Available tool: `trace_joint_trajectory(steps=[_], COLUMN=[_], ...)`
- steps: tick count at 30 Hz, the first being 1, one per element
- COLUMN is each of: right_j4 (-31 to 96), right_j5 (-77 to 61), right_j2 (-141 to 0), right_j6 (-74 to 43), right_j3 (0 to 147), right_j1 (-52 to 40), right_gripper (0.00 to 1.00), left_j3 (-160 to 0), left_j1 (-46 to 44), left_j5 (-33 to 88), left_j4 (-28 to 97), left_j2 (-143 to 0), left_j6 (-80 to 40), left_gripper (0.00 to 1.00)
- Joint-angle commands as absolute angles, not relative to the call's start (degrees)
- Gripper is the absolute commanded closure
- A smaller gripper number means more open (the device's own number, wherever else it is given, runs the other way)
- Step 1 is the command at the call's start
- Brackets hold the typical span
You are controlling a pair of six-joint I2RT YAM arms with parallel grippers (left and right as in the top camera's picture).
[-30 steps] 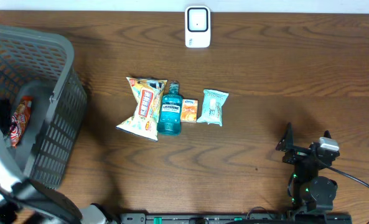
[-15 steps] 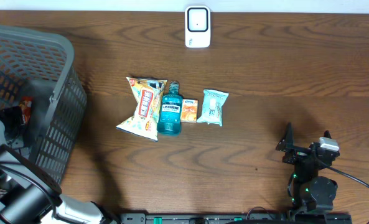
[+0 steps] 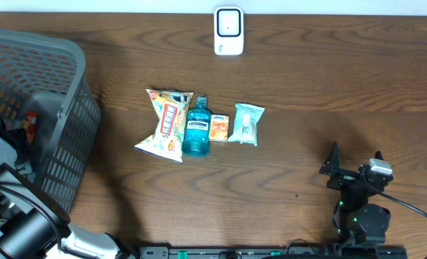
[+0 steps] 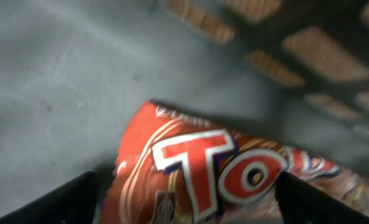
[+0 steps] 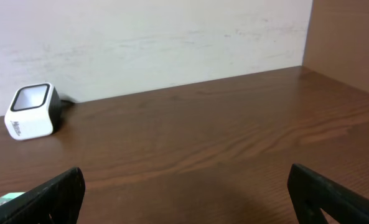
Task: Scan the item barcode
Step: 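Reach the left gripper into the basket toward the brown chocolate bar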
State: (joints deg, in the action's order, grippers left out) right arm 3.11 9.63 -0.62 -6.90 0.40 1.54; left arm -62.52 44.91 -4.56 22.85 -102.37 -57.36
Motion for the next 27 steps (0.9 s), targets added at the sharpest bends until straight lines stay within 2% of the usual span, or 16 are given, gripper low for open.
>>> trace_joint_trajectory(steps=[1,3,5,6,9,17,27], right_j4=[3.2,3.2,3.2,3.2,3.2,3.3,3.2], right_j5=[9.5,9.5,9.5,9.5,9.5,9.5,9.5], right_j2=[-0.4,-0.4,-0.4,-0.4,-0.4,-0.4,-0.4], right_j6=[-6.1,-6.1,-6.1,-6.1,-6.1,-6.1,-6.1], right_j3=[0.3,0.3,0.3,0.3,0.3,0.3,0.3], right_j1=[1.1,1.1,1.1,1.1,1.1,1.1,1.1], right_gripper=[0.01,0.01,0.01,0.01,0.01,0.01,0.01], left_j3=[-59.4,-59.4,-59.4,-59.4,-59.4,-60.1,-60.3], left_j1=[45.1,45.1,45.1,45.1,45.1,45.1,45.1], left_j5=[-5.7,-6.1,-6.0,-6.0,-6.0,-4.6,2.9], left_j4=[21.3,20.5,19.2,18.9,19.2,18.7,18.8], left_j2=[-103.4,-103.4,-103.4,-103.4,-103.4,-99.6,-79.4], left_j6=[-57.5,-56.6,-55.0,-54.4,-53.1,-49.2,-48.5], left_gripper=[0.24,0.36,0.40,0.48,0.92,0.93,0.93])
